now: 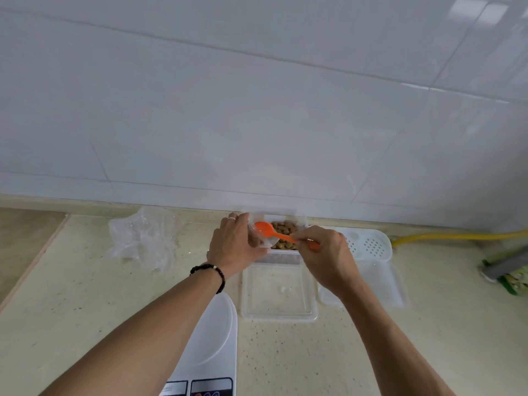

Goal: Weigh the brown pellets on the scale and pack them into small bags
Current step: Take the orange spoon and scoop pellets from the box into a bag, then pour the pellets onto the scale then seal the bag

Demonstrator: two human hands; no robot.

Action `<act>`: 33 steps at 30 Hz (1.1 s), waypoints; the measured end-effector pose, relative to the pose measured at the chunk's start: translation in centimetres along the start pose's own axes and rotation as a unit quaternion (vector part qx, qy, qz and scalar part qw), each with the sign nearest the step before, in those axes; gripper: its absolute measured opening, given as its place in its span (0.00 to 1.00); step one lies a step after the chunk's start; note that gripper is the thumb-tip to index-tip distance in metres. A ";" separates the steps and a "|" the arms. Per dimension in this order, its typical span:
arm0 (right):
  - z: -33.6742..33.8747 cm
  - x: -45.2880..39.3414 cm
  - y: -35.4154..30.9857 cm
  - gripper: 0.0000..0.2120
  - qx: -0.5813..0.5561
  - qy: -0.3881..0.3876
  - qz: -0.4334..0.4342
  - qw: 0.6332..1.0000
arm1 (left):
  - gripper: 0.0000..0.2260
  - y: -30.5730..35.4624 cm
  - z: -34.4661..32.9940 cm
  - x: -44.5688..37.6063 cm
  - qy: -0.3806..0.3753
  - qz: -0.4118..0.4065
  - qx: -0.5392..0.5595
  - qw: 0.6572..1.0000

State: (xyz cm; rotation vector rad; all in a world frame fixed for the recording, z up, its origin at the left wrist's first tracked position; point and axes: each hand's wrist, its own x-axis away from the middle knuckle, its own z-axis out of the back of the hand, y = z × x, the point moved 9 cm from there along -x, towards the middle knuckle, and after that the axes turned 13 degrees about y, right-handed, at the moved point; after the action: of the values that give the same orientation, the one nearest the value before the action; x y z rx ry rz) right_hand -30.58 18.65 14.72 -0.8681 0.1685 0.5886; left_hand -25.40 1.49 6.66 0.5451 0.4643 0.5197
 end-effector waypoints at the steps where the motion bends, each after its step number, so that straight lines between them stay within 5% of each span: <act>1: 0.4 0.4 -0.3 0.10 0.010 0.005 0.018 1.000 | 0.20 0.2 0.2 0.4 0.002 -0.001 0.004 1.000; 6: 3.5 2.3 0.7 0.11 -0.054 0.073 -0.065 0.994 | 0.22 1.4 1.4 2.7 0.013 -0.006 -0.012 1.000; 11: 5.6 9.0 6.3 0.10 -0.222 0.176 -0.302 0.910 | 0.21 2.8 3.3 6.6 0.025 -0.017 -0.017 0.999; 18: 2.4 23.4 13.1 0.08 -0.196 0.162 -0.473 0.843 | 0.27 4.6 4.4 14.3 0.007 -0.040 -0.026 0.999; 23: 1.9 27.9 14.5 0.06 -0.129 0.160 -0.496 0.844 | 0.30 4.4 4.3 18.2 -0.005 -0.031 -0.032 0.999; 29: 2.3 27.2 14.0 0.09 0.098 0.086 -0.438 0.889 | 0.32 3.6 5.8 20.8 0.000 -0.029 -0.035 0.999; 33: 1.6 22.2 7.1 0.18 -0.134 0.037 -0.346 0.928 | 0.36 3.8 6.6 20.7 -0.002 -0.039 -0.022 0.999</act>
State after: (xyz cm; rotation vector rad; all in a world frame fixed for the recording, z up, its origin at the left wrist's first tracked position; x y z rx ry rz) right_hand -16.18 32.68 2.79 -1.1368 -0.1581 -0.0902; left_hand -7.13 13.67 8.27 0.4840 0.4667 0.4525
